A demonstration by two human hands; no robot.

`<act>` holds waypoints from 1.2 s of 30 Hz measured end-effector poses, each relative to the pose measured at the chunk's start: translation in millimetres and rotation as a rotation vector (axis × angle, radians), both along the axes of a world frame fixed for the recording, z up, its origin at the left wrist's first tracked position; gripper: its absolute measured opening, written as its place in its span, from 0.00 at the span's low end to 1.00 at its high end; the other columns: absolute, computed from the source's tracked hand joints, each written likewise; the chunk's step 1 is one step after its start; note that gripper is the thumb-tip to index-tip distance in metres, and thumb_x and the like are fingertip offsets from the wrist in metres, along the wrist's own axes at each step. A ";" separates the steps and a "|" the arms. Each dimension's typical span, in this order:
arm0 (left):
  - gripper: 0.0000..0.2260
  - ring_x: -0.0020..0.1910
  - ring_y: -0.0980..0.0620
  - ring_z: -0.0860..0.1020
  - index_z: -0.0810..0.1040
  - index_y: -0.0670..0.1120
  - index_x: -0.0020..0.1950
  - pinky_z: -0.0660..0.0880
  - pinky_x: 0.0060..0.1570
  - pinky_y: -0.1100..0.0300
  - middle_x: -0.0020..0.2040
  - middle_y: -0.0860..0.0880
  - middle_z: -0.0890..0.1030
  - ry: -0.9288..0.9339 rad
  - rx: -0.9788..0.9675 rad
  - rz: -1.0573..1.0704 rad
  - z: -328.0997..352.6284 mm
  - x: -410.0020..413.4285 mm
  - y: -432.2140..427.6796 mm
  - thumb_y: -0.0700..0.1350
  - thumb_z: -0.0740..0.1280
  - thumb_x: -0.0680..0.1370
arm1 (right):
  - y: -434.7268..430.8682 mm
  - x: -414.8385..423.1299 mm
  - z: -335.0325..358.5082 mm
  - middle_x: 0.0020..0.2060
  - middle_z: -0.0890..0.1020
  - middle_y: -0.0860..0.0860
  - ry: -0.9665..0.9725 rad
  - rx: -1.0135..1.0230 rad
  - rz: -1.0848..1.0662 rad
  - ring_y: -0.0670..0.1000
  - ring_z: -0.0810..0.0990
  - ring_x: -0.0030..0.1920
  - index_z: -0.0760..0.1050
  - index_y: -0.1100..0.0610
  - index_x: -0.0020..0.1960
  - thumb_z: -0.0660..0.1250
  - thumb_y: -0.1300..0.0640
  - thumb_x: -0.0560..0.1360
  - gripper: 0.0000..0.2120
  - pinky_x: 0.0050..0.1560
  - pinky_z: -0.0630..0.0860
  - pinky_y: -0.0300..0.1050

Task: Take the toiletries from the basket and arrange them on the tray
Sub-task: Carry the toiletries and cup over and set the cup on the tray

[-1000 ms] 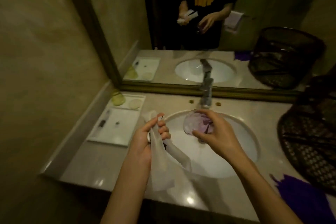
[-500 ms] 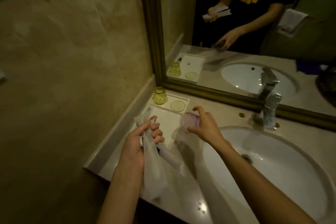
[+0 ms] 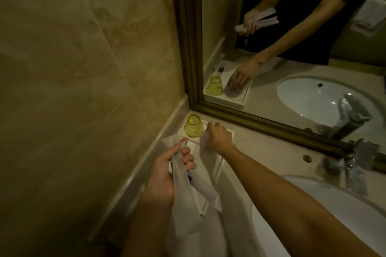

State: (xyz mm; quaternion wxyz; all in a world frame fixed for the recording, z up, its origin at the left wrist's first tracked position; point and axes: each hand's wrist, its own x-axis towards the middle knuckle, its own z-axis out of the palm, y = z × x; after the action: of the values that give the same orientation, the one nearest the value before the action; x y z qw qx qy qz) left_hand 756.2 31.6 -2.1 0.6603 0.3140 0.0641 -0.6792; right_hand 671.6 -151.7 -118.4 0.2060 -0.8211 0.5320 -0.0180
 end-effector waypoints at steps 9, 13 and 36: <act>0.11 0.26 0.55 0.68 0.74 0.43 0.56 0.67 0.21 0.64 0.35 0.50 0.70 0.028 0.071 -0.060 -22.1 18.3 -14.8 0.41 0.66 0.74 | -11.8 10.9 -5.1 0.66 0.74 0.59 0.020 0.072 -0.082 0.63 0.75 0.65 0.65 0.55 0.72 0.72 0.50 0.75 0.30 0.57 0.76 0.56; 0.11 0.24 0.55 0.70 0.74 0.43 0.54 0.68 0.20 0.63 0.33 0.49 0.72 0.000 0.119 -0.113 -39.6 26.4 -20.3 0.41 0.67 0.72 | 14.2 -20.2 32.6 0.69 0.74 0.59 -0.288 0.078 -0.302 0.61 0.75 0.68 0.68 0.57 0.74 0.76 0.51 0.73 0.33 0.64 0.75 0.55; 0.08 0.19 0.58 0.70 0.75 0.46 0.46 0.62 0.15 0.67 0.25 0.51 0.74 -0.192 0.298 -0.119 -93.5 48.0 -39.7 0.51 0.67 0.79 | 174.8 -54.9 47.7 0.28 0.81 0.50 -0.595 0.446 -0.524 0.42 0.76 0.28 0.83 0.61 0.39 0.72 0.47 0.75 0.17 0.34 0.73 0.39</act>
State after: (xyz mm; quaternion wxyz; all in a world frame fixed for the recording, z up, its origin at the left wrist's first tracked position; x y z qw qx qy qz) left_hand 804.1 -8.1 -95.6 0.5683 0.4749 0.0818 -0.6670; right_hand 616.7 23.2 -70.7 0.5101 -0.5534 0.6305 -0.1896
